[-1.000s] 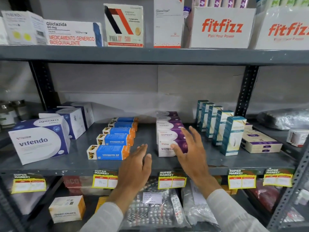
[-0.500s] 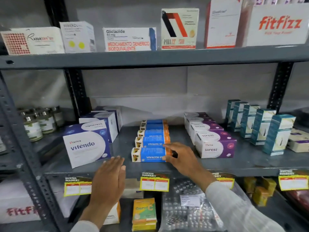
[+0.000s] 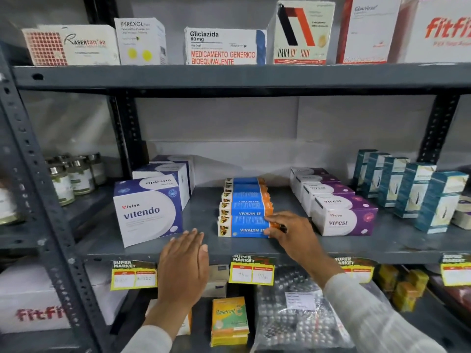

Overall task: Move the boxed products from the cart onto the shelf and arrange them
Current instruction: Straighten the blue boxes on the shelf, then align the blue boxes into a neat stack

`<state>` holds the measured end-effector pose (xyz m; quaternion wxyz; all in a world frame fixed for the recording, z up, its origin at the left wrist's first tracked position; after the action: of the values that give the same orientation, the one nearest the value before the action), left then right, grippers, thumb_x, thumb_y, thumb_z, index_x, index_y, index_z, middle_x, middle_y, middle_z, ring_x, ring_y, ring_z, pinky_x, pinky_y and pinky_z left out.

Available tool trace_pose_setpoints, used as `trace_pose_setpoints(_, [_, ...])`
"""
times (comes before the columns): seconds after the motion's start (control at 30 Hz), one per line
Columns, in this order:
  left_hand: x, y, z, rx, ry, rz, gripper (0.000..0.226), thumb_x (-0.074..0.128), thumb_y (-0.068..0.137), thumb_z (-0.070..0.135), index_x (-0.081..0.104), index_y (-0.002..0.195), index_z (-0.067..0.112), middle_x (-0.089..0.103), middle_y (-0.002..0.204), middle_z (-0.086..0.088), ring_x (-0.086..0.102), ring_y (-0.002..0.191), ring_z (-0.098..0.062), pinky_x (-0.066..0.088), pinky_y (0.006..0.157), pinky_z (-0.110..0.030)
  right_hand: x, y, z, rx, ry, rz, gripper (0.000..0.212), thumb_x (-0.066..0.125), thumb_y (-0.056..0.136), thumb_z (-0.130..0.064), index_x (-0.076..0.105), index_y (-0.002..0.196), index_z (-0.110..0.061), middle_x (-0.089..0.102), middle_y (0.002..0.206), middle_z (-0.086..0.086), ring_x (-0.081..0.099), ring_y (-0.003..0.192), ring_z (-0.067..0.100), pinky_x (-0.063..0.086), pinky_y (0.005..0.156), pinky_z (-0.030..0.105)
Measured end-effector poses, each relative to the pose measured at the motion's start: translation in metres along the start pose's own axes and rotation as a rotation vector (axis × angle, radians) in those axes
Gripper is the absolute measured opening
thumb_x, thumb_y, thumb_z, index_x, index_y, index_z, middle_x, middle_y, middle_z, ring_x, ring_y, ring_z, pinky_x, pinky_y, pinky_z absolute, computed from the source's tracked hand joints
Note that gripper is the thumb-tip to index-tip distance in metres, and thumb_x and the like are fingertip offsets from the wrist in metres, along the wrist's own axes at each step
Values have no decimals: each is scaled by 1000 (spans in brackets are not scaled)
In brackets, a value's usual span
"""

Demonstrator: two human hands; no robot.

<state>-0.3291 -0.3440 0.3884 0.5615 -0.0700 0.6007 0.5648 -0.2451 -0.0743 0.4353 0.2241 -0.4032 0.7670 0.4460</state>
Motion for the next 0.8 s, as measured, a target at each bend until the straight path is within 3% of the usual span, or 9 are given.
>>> trace_pose_setpoints(0.23, [5,1,-1,-12,-6,12,51,31,103,42,61,135,18,62,141,-3,54,135,-20,36,118,-44,0,1,-3,17,-24,-5,42,75,90,-34,71,131,-23,68,133,-6,58,113,0,34,89,-2])
trace_pose_setpoints(0.43, [8,1,-4,-6,-1,26,51,30,103,42,62,136,18,62,142,-1,52,137,-19,36,118,-44,1,1,-4,1,-13,-9,42,74,91,-30,70,131,-19,67,136,0,61,123,14,54,102,27])
trace_pose_setpoints(0.6, [8,0,-5,2,8,36,50,30,104,43,61,137,20,61,142,-1,51,138,-19,35,118,-43,-1,2,-7,6,-28,-21,42,72,92,-30,69,132,-19,67,136,1,60,123,14,50,101,23])
trace_pose_setpoints(0.73, [4,1,-4,8,-1,5,53,27,104,45,59,139,20,59,145,0,48,140,-17,33,120,-42,-3,-1,-9,15,-57,-48,46,71,94,-34,65,137,-23,61,145,-2,56,132,13,48,113,34])
trace_pose_setpoints(0.8, [-4,0,-3,22,-64,-10,52,30,104,47,58,140,21,56,147,2,45,141,-13,31,120,-40,-3,-5,-14,15,-77,-40,51,66,97,-39,58,144,-24,52,153,-4,48,141,13,37,118,30])
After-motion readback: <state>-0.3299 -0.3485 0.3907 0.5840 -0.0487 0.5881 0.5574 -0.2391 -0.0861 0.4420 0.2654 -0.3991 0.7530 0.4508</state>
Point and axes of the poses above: each hand's wrist, its own y-axis towards the middle knuckle, its own x-axis out of the palm, z = x × y, the point moved 1 cm from there along y, towards the middle knuckle
